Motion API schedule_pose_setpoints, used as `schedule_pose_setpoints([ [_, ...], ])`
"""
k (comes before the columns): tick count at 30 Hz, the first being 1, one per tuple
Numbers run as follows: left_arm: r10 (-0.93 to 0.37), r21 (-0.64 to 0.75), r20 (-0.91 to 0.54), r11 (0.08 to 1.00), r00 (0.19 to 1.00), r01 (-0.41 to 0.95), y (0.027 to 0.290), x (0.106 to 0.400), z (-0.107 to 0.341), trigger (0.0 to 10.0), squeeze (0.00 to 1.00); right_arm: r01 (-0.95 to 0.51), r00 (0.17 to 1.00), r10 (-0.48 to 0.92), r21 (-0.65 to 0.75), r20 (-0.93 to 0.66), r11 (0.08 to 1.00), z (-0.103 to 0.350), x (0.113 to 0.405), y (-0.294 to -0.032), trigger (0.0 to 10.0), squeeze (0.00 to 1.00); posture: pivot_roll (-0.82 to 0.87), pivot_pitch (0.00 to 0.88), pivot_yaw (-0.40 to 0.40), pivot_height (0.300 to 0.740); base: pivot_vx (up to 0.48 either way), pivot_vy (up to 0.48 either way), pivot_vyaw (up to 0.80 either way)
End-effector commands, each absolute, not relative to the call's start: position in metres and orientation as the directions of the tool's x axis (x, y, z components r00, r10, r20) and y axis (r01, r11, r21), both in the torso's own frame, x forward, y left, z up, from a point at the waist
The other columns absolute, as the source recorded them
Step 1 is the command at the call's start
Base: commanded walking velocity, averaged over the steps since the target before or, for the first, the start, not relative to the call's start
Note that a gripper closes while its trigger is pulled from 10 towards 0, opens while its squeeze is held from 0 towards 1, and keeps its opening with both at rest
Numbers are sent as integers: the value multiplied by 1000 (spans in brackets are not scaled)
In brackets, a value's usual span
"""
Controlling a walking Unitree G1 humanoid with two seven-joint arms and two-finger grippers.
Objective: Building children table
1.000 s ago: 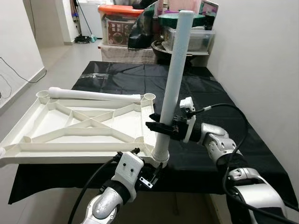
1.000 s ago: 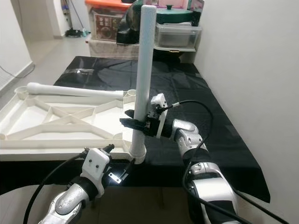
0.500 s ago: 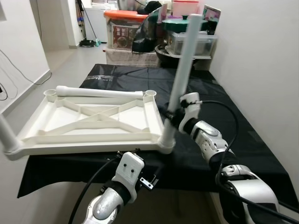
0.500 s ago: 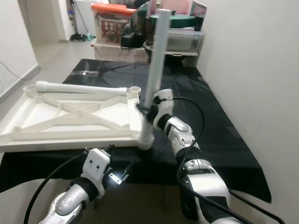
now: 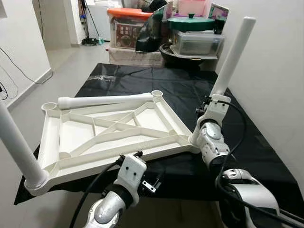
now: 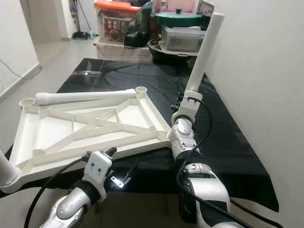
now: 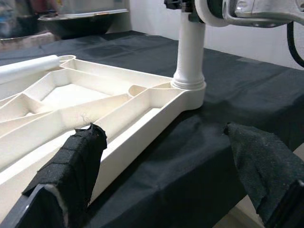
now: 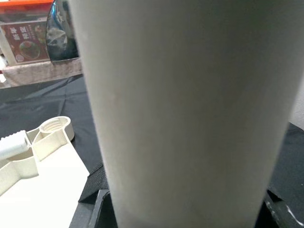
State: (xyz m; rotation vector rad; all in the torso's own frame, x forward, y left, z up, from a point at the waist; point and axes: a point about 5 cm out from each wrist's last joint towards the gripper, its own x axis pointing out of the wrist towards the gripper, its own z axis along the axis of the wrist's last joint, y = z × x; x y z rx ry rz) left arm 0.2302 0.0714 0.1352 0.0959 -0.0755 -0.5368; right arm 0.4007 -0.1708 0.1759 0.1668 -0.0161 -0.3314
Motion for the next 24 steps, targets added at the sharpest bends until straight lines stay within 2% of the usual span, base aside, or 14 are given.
schedule_pose_setpoints([
  [1,-510,111,42,857,859,503,71,230,134,10000,0,346,938,-336,201,-83,916,158,396,-170,10000,0,85,0,-84,740,0,0,0],
  [2,-510,110,41,857,859,503,72,230,133,10000,0,307,951,-304,210,-49,928,162,398,-166,10000,1000,83,0,-82,740,0,0,0],
  [7,-509,109,40,857,860,503,72,230,133,10000,0,237,969,-247,219,18,946,173,400,-162,10000,1000,84,0,-82,740,0,0,0],
  [8,-509,109,40,858,860,503,72,230,133,10000,0,193,977,-209,242,42,951,178,402,-161,10000,0,84,0,-82,740,0,0,0],
  [9,-509,109,40,858,860,503,72,230,133,10000,0,193,977,-209,242,42,951,178,402,-161,10000,0,84,0,-82,740,0,0,0],
  [10,-509,109,40,858,860,502,72,230,133,10000,0,47,993,-76,288,90,956,186,404,-159,10000,0,87,0,-84,740,0,0,0],
  [12,-509,109,40,858,860,502,72,230,133,10000,0,47,993,-76,288,90,956,186,404,-159,10000,0,87,0,-84,740,0,0,0],
  [15,-509,111,41,857,860,502,72,230,133,10000,0,-280,958,250,277,139,919,194,405,-155,10000,0,87,0,-79,740,0,0,0],
  [16,-509,111,41,857,860,502,72,230,133,10000,0,-280,958,250,277,139,919,194,405,-155,10000,0,87,0,-79,740,0,0,0],
  [17,-510,112,41,857,859,503,72,230,133,10000,0,-395,918,370,244,144,886,193,402,-154,10000,0,87,0,-79,740,0,0,0],
  [19,-510,112,41,857,859,503,72,230,133,10000,0,-544,839,525,209,139,813,192,397,-152,10000,0,85,0,-79,740,0,0,0],
  [20,-511,112,41,856,859,504,72,230,134,10000,0,-633,774,619,185,135,752,191,392,-151,10000,0,87,0,-81,740,0,0,0],
  [21,-511,112,41,856,859,504,72,230,134,10000,0,-633,774,619,185,135,752,191,392,-151,10000,0,87,0,-81,740,0,0,0],
  [24,-511,113,42,856,858,504,72,231,134,10000,0,-801,598,792,125,122,586,188,380,-146,10000,0,87,0,-82,740,0,0,0],
])
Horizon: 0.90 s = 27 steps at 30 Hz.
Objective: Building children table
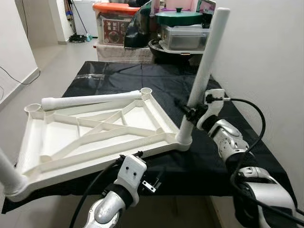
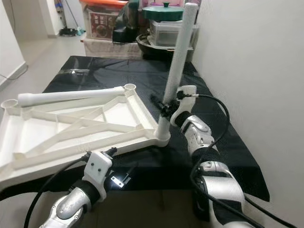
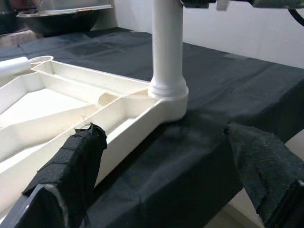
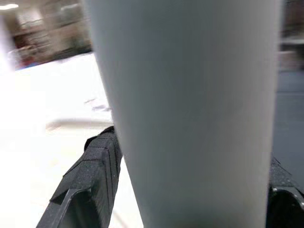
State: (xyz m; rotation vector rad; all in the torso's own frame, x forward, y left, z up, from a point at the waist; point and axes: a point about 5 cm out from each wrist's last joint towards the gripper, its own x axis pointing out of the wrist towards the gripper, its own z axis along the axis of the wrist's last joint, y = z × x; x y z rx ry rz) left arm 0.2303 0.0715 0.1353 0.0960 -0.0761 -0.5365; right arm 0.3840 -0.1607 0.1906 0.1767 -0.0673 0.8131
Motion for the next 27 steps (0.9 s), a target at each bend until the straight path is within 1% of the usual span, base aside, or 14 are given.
schedule_pose_setpoints([
  [1,-512,114,42,856,858,505,72,231,134,10000,0,-846,533,838,108,115,523,187,376,-144,10000,0,88,0,-82,740,0,0,0],
  [7,-513,117,42,855,857,506,72,231,134,10000,0,-936,346,931,117,114,333,189,366,-135,10000,0,92,0,-84,740,0,0,0],
  [8,-513,118,42,855,857,506,72,231,134,10000,0,-945,320,941,115,107,308,189,365,-131,4980,0,92,0,-84,740,0,0,0],
  [10,-513,118,42,855,857,506,72,231,134,10000,0,-950,304,947,113,102,292,188,365,-129,4980,0,92,0,-84,740,0,0,0],
  [11,-513,118,42,855,857,506,72,231,134,10000,0,-952,293,952,114,92,283,187,364,-127,0,0,92,0,-83,740,0,0,0],
  [15,-513,117,42,855,857,506,72,231,134,10000,0,-939,334,940,117,72,324,182,366,-122,0,0,92,0,-84,740,0,0,0],
  [18,-513,117,43,855,857,506,71,231,134,10000,0,-882,466,884,90,28,462,176,373,-123,0,0,93,0,-84,740,0,0,0],
  [20,-513,117,43,855,857,506,71,231,134,10000,0,-882,466,884,90,28,462,176,373,-123,0,0,93,0,-84,740,0,0,0],
  [21,-513,116,43,855,857,506,71,231,134,10000,0,-838,543,840,83,11,540,175,377,-125,0,0,90,0,-83,740,0,0,0],
  [22,-513,116,43,855,857,506,71,231,134,10000,0,-838,543,840,83,11,540,175,377,-125,0,0,90,0,-83,740,0,0,0],
  [23,-514,116,43,855,857,506,71,231,134,10000,0,-685,724,690,111,-13,720,175,389,-137,0,0,88,0,-82,740,0,0,0],
  [24,-514,116,43,855,857,506,71,231,134,10000,0,-685,724,690,111,-13,720,175,389,-137,0,0,88,0,-82,740,0,0,0],
  [25,-514,115,43,854,857,507,71,230,134,10000,0,-459,882,468,131,-50,879,175,399,-154,0,0,86,0,-80,740,0,0,0],
  [27,-514,115,43,854,857,507,71,230,134,10000,0,-459,882,468,131,-50,879,175,399,-154,0,0,86,0,-80,740,0,0,0],
])
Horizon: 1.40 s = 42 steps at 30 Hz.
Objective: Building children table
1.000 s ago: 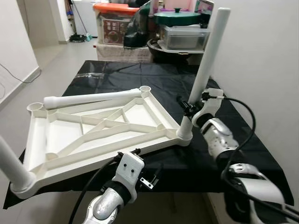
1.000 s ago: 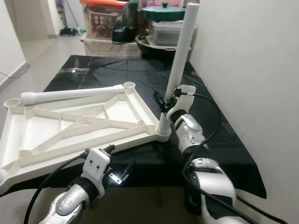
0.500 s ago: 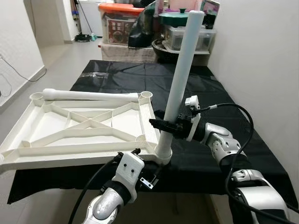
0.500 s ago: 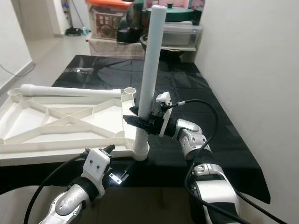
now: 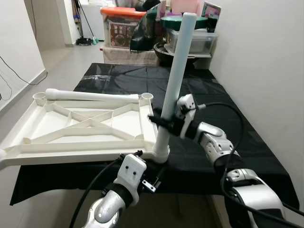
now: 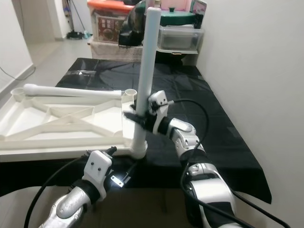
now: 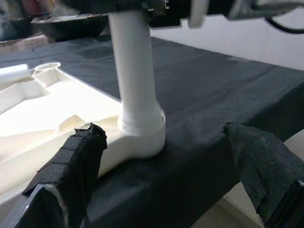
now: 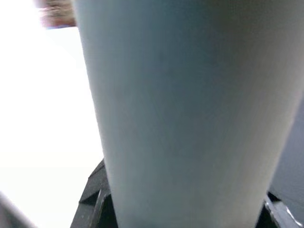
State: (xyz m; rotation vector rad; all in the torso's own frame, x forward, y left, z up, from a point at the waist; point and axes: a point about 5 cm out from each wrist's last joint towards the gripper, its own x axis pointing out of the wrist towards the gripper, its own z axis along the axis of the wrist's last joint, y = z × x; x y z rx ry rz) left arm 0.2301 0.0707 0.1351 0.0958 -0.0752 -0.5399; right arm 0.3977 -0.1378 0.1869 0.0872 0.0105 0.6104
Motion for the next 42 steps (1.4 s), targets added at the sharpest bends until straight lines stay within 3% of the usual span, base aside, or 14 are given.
schedule_pose_setpoints([
  [1,-514,115,43,854,857,507,71,230,134,10000,0,-459,882,468,131,-50,879,175,399,-154,0,0,86,0,-80,740,0,0,0],
  [7,-515,115,43,854,856,508,71,230,134,10000,0,225,968,-204,151,-146,963,169,402,-205,0,0,87,0,-81,740,0,0,0],
  [15,-515,115,43,854,856,508,71,230,134,10000,0,373,925,-350,163,-149,914,167,399,-206,0,0,85,0,-82,740,0,0,0],
  [16,-515,115,43,854,856,508,71,230,134,10000,0,343,937,-323,179,-130,922,169,400,-199,5294,0,86,0,-83,740,0,0,0],
  [17,-515,114,43,854,856,508,71,231,135,10000,0,291,956,-276,196,-101,936,171,402,-191,10000,502,85,0,-82,740,0,0,0],
  [18,-515,114,43,854,856,508,71,231,135,10000,0,291,956,-276,196,-101,936,171,402,-191,10000,502,85,0,-82,740,0,0,0],
  [19,-515,114,44,854,856,508,71,231,135,10000,0,248,968,-237,212,-77,945,173,403,-185,10000,1000,85,0,-82,740,0,0,0],
  [24,-515,114,44,854,856,508,71,231,135,10000,0,211,977,-211,237,-25,948,181,406,-178,10000,1000,85,0,-83,740,0,0,0],
  [25,-515,115,44,854,856,508,71,231,135,10000,0,206,977,-212,259,-7,943,185,407,-176,10000,0,85,0,-81,740,0,0,0],
  [31,-515,116,44,854,856,508,71,231,135,10000,0,70,994,-94,323,60,944,195,409,-174,10000,0,84,0,-81,740,0,0,0],
  [35,-516,115,45,853,856,508,71,231,134,10000,0,-330,944,304,311,130,891,199,405,-169,10000,0,82,0,-80,740,0,0,0],
  [37,-516,115,45,853,856,508,71,231,134,10000,0,-330,944,304,311,130,891,199,405,-169,10000,0,82,0,-80,740,0,0,0],
  [39,-516,115,44,853,855,509,71,231,134,10000,0,-605,796,585,232,154,762,198,394,-163,10000,0,83,0,-80,740,0,0,0],
  [42,-516,115,44,853,856,509,71,230,134,10000,0,-708,706,694,177,142,684,195,387,-158,10000,0,82,0,-77,740,0,0,0],
])
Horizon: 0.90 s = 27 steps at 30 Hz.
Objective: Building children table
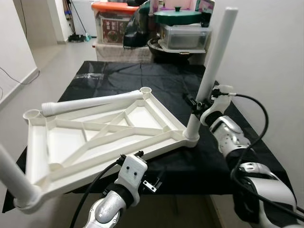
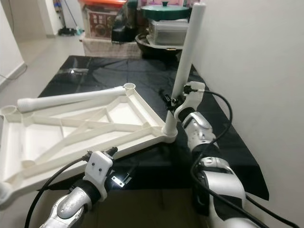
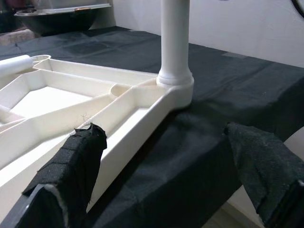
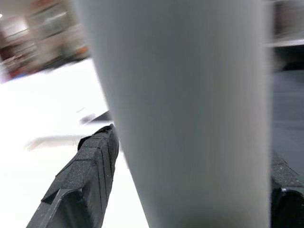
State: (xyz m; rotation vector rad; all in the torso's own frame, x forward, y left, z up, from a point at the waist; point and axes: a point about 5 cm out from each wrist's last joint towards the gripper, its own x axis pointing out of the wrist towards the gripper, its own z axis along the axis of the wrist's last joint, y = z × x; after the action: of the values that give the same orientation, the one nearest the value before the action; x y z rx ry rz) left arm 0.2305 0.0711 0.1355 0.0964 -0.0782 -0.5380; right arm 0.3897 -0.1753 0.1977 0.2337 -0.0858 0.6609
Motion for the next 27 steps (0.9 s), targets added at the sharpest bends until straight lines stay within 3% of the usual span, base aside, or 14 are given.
schedule_pose_setpoints([
  [1,-516,114,44,853,856,509,71,230,134,10000,0,-780,626,770,135,127,611,192,380,-153,10000,0,82,0,-76,740,0,0,0],
  [2,-515,114,43,854,856,508,71,230,133,10000,0,-845,534,838,118,114,522,189,373,-146,10000,0,83,0,-78,740,0,0,0],
  [3,-515,114,43,854,856,508,71,230,133,10000,0,-845,534,838,118,114,522,189,373,-146,10000,0,83,0,-78,740,0,0,0],
  [5,-515,114,43,854,856,508,71,230,133,10000,0,-901,429,897,116,106,418,185,365,-137,10000,0,86,0,-78,740,0,0,0],
  [9,-514,114,43,854,857,507,71,230,133,10000,0,-916,396,916,101,67,388,178,364,-127,10000,0,88,0,-82,740,0,0,0],
  [10,-514,114,43,855,857,506,71,230,133,10000,0,-918,389,920,103,52,383,175,364,-124,7922,0,90,0,-83,740,0,0,0],
  [11,-513,115,43,855,857,506,71,230,133,10000,0,-914,397,917,103,35,392,172,366,-120,0,0,92,0,-85,740,0,0,0],
  [15,-512,116,43,855,858,505,70,230,133,10000,0,-898,433,901,95,14,430,169,368,-117,0,0,94,0,-85,740,0,0,0],
  [19,-512,116,43,856,858,504,71,230,132,10000,0,-854,514,857,66,-39,516,164,373,-118,0,0,91,0,-85,740,0,0,0],
  [20,-512,115,43,856,858,505,71,230,132,10000,0,-817,571,819,60,-61,574,161,376,-120,0,0,91,0,-85,740,0,0,0],
  [23,-512,115,43,856,858,505,71,230,132,10000,0,-817,571,819,60,-61,574,161,376,-120,0,0,91,0,-85,740,0,0,0],
  [24,-512,114,43,856,858,505,71,230,133,10000,0,-732,674,735,69,-74,678,161,382,-127,0,0,88,0,-85,740,0,0,0],
  [26,-512,114,43,856,858,505,71,230,133,10000,0,-732,674,735,69,-74,678,161,382,-127,0,0,88,0,-85,740,0,0,0],
  [27,-512,114,44,856,858,505,71,230,133,10000,0,-581,804,588,96,-85,808,163,391,-138,0,0,83,0,-80,740,0,0,0],
])
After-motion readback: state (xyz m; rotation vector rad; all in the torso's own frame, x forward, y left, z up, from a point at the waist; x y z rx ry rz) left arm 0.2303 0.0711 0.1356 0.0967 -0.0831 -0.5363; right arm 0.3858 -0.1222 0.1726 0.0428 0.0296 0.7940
